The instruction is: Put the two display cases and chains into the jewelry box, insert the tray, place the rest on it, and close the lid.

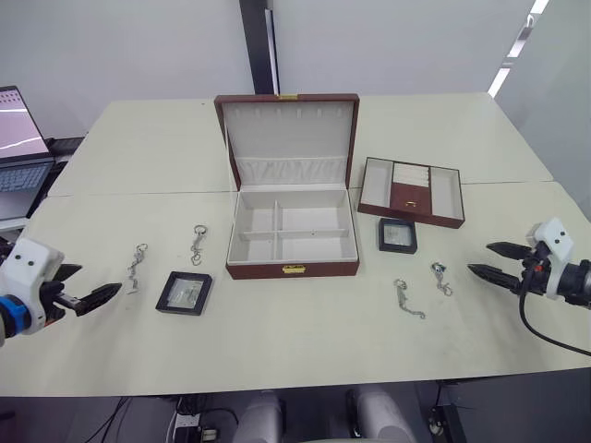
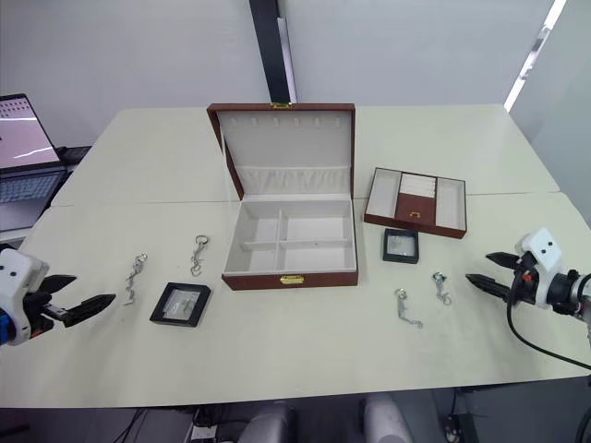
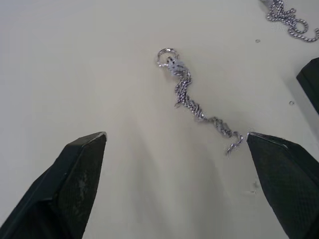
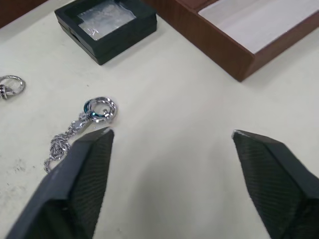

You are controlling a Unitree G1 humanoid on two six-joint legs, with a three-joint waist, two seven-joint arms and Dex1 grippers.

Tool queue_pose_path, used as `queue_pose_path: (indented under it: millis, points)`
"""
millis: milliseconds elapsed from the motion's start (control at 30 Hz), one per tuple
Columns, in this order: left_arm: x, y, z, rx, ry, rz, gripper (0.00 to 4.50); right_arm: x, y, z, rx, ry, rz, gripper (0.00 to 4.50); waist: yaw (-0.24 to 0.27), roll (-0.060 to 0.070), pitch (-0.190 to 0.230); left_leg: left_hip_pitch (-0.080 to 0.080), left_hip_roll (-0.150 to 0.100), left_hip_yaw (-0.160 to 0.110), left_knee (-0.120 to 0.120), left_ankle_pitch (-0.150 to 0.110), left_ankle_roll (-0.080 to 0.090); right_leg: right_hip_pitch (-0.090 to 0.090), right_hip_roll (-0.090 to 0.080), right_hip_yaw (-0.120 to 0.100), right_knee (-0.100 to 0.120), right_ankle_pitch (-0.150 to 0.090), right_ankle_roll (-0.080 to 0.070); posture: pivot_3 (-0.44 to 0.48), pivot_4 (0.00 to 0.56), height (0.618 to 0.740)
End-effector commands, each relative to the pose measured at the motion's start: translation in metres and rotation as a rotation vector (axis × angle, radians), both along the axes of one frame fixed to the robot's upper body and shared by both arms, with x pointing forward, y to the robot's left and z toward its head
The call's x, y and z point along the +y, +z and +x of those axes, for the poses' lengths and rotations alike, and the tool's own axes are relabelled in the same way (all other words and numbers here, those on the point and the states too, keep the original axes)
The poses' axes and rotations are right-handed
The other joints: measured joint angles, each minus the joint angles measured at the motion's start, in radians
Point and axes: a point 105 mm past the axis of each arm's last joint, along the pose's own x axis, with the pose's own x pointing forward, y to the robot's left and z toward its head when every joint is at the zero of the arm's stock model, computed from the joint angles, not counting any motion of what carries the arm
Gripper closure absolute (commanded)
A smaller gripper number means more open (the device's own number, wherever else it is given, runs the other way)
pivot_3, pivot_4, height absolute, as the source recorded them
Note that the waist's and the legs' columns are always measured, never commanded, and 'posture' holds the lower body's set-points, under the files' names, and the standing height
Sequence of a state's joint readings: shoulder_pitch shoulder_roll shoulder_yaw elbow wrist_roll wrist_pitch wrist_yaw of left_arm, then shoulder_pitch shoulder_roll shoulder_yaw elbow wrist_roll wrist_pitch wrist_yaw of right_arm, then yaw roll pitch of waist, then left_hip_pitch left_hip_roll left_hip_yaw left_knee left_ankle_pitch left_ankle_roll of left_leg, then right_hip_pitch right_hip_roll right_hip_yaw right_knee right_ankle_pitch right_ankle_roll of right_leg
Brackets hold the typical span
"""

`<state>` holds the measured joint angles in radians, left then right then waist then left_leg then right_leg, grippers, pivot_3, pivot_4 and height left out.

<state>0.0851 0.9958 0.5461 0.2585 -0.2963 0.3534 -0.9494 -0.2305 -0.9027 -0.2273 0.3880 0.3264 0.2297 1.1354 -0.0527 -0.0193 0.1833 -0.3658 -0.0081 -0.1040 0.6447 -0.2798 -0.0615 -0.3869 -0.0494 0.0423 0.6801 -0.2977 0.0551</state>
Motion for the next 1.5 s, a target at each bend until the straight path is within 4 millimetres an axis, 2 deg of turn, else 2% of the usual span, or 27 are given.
queue_pose_path:
  millis: [33,233,900,1000,1167,1433,1500]
  points:
    - [0.022,0.015,-0.008,-0.040,0.045,0.051,0.00,-0.007,0.017,0.004,-0.066,0.000,-0.017,0.02,-0.001,0.000,0.000,0.000,0.000,0.000,0.000,0.000,0.000,0.000,0.000,0.000,0.000,0.000,0.000,0.000,0.150,0.740]
    - [0.034,0.013,-0.012,-0.039,0.075,0.080,0.00,-0.009,0.017,0.006,-0.075,-0.004,-0.017,0.02,-0.001,0.000,0.000,0.000,0.000,0.000,0.000,0.000,0.000,0.000,0.000,0.000,0.000,0.000,0.000,0.000,0.150,0.740]
    - [0.029,0.009,0.000,-0.074,0.057,0.047,0.00,-0.013,0.022,0.004,-0.088,-0.009,-0.011,0.02,-0.001,0.000,0.000,0.000,0.000,0.000,0.000,0.000,0.000,0.000,0.000,0.000,0.000,0.000,0.000,0.000,0.150,0.740]
    - [0.026,0.011,0.002,-0.117,0.072,0.008,0.00,-0.006,0.032,0.004,-0.124,0.015,0.039,0.02,-0.001,0.000,0.000,0.000,0.000,0.000,0.000,0.000,0.000,0.000,0.000,0.000,0.000,0.000,0.000,0.000,0.150,0.740]
    - [0.017,0.008,0.003,-0.177,0.114,-0.039,0.00,0.025,0.056,0.003,-0.187,0.118,0.121,0.02,0.001,0.000,0.000,0.000,0.001,0.000,0.000,0.000,0.000,0.000,-0.001,0.000,0.000,0.000,0.000,0.000,0.150,0.740]
    - [-0.010,-0.003,0.008,-0.299,0.213,-0.124,0.00,0.115,0.087,-0.013,-0.240,0.403,0.227,0.02,0.006,0.000,0.000,0.000,0.003,-0.001,0.001,0.000,0.000,0.000,-0.002,0.000,0.000,0.000,0.000,0.000,0.150,0.740]
    - [-0.018,-0.007,0.013,-0.326,0.236,-0.144,0.00,0.144,0.098,-0.019,-0.264,0.503,0.247,0.02,0.008,0.000,0.000,-0.001,0.002,-0.001,0.001,0.000,0.000,0.000,-0.002,0.000,0.000,0.000,0.000,0.000,0.150,0.740]
